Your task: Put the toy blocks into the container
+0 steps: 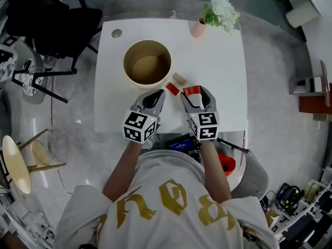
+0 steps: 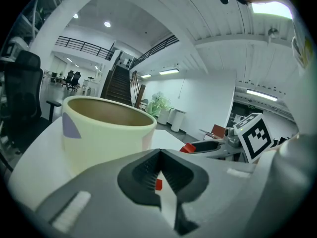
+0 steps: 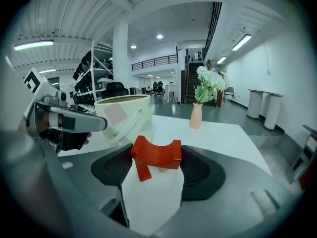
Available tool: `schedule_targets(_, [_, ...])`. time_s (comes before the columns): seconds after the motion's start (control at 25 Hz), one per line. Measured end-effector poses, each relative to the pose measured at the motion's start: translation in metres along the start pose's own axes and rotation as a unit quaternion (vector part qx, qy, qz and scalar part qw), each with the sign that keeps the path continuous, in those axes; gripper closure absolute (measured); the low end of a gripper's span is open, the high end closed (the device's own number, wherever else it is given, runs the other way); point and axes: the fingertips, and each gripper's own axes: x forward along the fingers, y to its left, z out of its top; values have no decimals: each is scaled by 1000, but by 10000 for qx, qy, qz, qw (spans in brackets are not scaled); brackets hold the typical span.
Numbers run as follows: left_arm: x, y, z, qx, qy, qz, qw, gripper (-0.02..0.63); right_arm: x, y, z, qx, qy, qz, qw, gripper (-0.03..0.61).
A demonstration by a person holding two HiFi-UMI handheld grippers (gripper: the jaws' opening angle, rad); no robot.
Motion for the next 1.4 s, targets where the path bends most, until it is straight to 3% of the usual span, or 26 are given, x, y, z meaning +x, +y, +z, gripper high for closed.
schedule_targets(0.8, [-57, 5, 51, 215, -788, 287, 9962, 614, -28, 34, 57, 166, -769, 219, 9967, 253])
schedule_targets(0.88, [-63, 6, 54, 119, -810, 274, 9963, 614, -30, 39, 61, 170, -812, 279, 9962, 252])
schedule_targets(1.04, [-75, 9, 68, -518, -1023, -80, 9934, 612, -33, 47, 78, 254, -997, 425, 9938, 252])
schedule_targets(1.4, [-89, 42, 85, -295, -1147, 569, 9913, 612, -21, 68, 108, 212, -1207, 846, 9888, 253])
